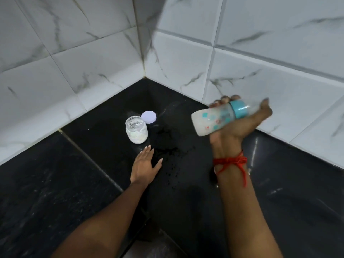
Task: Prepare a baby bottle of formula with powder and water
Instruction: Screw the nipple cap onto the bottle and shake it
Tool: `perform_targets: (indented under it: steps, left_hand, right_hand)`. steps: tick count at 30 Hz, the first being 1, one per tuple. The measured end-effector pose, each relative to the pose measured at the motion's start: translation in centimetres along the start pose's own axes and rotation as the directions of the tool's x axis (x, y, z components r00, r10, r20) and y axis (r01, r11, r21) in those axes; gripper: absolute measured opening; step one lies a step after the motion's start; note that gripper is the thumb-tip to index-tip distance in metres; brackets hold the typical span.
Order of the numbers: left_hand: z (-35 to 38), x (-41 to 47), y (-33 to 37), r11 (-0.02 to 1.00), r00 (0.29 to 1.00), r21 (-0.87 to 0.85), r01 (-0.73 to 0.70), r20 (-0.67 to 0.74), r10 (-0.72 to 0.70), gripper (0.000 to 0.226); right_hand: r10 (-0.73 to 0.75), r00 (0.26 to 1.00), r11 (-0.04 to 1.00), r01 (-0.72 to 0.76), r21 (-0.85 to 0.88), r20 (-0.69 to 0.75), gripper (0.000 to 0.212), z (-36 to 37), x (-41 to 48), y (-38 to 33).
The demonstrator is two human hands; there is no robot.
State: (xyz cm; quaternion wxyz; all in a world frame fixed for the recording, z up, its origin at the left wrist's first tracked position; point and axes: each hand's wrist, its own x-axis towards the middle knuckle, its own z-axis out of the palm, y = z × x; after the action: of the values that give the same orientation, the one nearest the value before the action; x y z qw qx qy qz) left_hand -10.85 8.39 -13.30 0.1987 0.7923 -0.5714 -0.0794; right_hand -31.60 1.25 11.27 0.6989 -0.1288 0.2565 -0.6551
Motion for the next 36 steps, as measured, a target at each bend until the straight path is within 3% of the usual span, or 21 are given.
perform_targets:
  steps: [3, 6, 9, 12, 15, 19, 22, 25, 27, 30, 33, 34, 36]
  left_hand:
    - [0.1, -0.3, 0.3, 1.0, 1.0, 0.004, 0.0, -0.009, 0.0, 0.067]
    - [0.1, 0.0, -0.1, 1.0, 1.0, 0.003, 0.004, -0.004, -0.004, 0.067]
    - [0.1, -0.3, 0.3, 1.0, 1.0, -0.002, 0.0, -0.004, 0.0, 0.067]
    - [0.1, 0.0, 0.0, 1.0, 1.0, -0.002, -0.001, -0.002, 0.001, 0.066]
    - [0.1, -0.3, 0.2, 1.0, 1.0, 0.0, -0.003, -0.007, 0.003, 0.066]
    - [0.0, -0.3, 0.1, 1.0, 1.0, -0.004, 0.008, 0.001, -0.008, 0.067]
    - [-0.1, -0.2, 0.2, 1.0, 1.0, 0.006, -0.001, -0.006, 0.001, 0.067]
    - [-0.1, -0.2, 0.2, 1.0, 1.0, 0.005, 0.001, 0.005, -0.001, 0.068]
    - [-0.1, -0.3, 0.3, 1.0, 1.0, 0.011, 0.0, 0.008, 0.0, 0.068]
    - [-0.1, 0.0, 0.1, 1.0, 1.0, 0.011, -0.004, 0.004, 0.003, 0.068]
    - [-0.1, -0.3, 0.4, 1.0, 1.0, 0.017, -0.002, 0.002, 0.002, 0.068]
    - [-0.1, -0.3, 0.3, 1.0, 1.0, 0.019, -0.002, -0.002, 0.002, 0.068]
    - [-0.2, -0.1, 0.1, 1.0, 1.0, 0.013, -0.001, 0.004, 0.001, 0.068]
  right_hand:
    - [0.019, 0.979, 0.99, 0.011, -0.143, 0.205, 0.059, 1.8, -1.4, -0.8]
    - [-0.017, 0.994, 0.998, 0.025, -0.063, 0.11, 0.058, 1.4, -1.4, -0.9]
    - [0.056, 0.977, 0.982, -0.016, -0.188, 0.205, 0.06, 2.7, -1.8, -1.2]
    - [-0.038, 0.99, 0.998, 0.045, -0.047, 0.133, 0.059, 2.2, -1.3, -1.2]
    - [0.059, 0.977, 0.989, -0.029, -0.147, 0.204, 0.06, 2.6, -2.0, -0.9]
    - [-0.161, 0.987, 0.987, 0.161, 0.019, 0.018, 0.058, 1.8, -1.7, -0.6]
    - [-0.041, 0.994, 0.996, 0.048, -0.07, 0.1, 0.059, 2.0, -2.0, -0.1]
    - [-0.086, 0.995, 0.996, 0.086, -0.002, 0.056, 0.058, 2.0, -1.5, 0.1]
    - [-0.015, 0.985, 0.992, 0.035, -0.117, 0.17, 0.059, 2.4, -1.2, 0.1]
    - [-0.083, 0.995, 0.982, 0.09, -0.164, 0.048, 0.055, 1.1, -0.3, 0.6]
    - [0.017, 0.996, 0.985, -0.033, -0.171, -0.093, 0.085, -1.1, 0.5, 1.3]
    - [0.013, 0.993, 0.987, -0.032, -0.16, -0.119, 0.085, -1.2, 0.9, 1.1]
    - [-0.059, 0.995, 0.996, 0.053, -0.065, -0.082, 0.061, 0.4, 0.5, 0.4]
